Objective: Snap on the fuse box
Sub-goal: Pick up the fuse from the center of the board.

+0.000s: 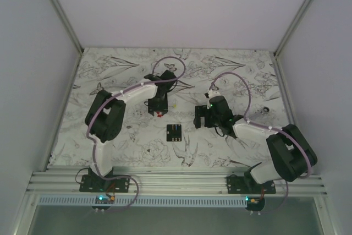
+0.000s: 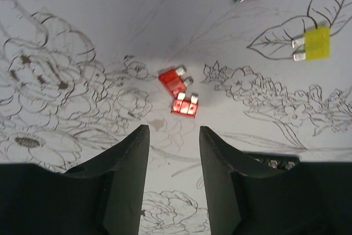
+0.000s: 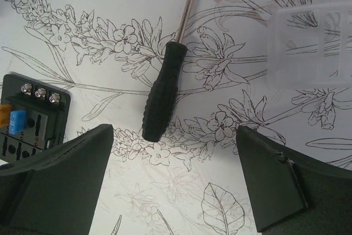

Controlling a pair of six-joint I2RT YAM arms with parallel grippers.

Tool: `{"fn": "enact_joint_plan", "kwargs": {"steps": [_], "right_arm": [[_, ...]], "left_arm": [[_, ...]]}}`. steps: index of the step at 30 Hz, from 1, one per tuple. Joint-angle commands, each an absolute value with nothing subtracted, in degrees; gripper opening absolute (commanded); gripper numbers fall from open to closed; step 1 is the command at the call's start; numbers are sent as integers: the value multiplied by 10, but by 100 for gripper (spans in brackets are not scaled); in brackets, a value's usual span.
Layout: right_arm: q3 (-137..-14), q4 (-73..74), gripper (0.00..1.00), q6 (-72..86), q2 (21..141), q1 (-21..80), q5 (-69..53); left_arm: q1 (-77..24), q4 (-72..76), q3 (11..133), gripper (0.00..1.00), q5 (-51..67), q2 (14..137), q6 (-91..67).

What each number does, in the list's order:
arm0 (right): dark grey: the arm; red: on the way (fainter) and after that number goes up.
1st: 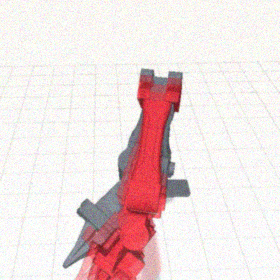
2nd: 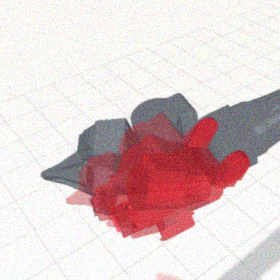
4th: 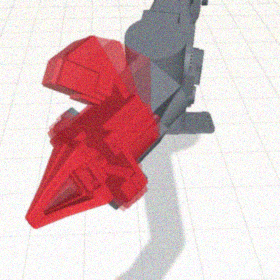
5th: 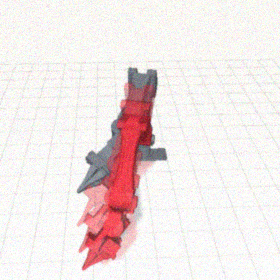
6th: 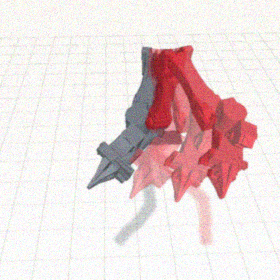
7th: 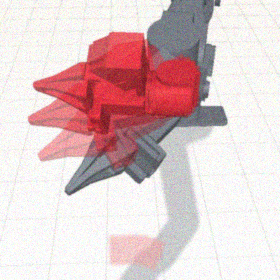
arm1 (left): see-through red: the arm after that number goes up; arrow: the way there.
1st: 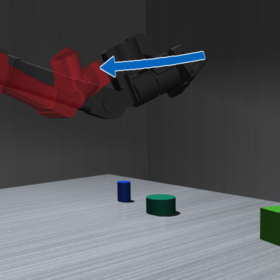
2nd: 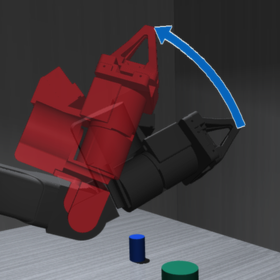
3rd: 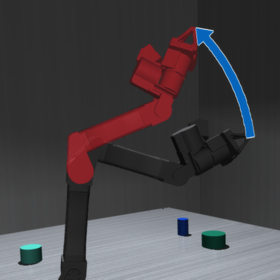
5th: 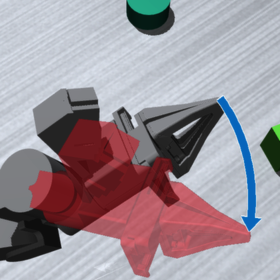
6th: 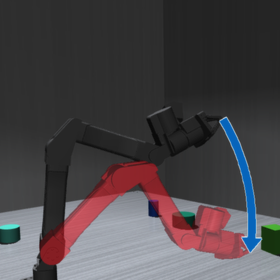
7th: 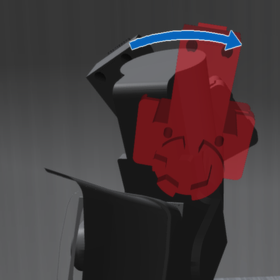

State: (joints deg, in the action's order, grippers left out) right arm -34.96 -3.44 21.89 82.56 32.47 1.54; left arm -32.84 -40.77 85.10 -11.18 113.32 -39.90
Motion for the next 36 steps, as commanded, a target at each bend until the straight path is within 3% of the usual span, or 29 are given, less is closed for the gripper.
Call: {"fn": "enact_joint_plan", "kwargs": {"steps": [1,13,21,29,36], "right_arm": [[-373,-44,100,221,835,322,14],[-377,-44,100,220,849,321,13],[-377,-42,100,220,845,322,14],[-376,-42,100,220,840,322,11],[-340,-99,100,221,789,332,-14]], "left_arm": [[-315,-412,880,45,-87,1169,-354],[-310,-414,889,39,-59,1210,-334],[-309,-416,888,27,-43,1225,-338],[-309,-415,868,17,-38,1198,-375],[-309,-411,864,14,-23,1146,-449]]}}
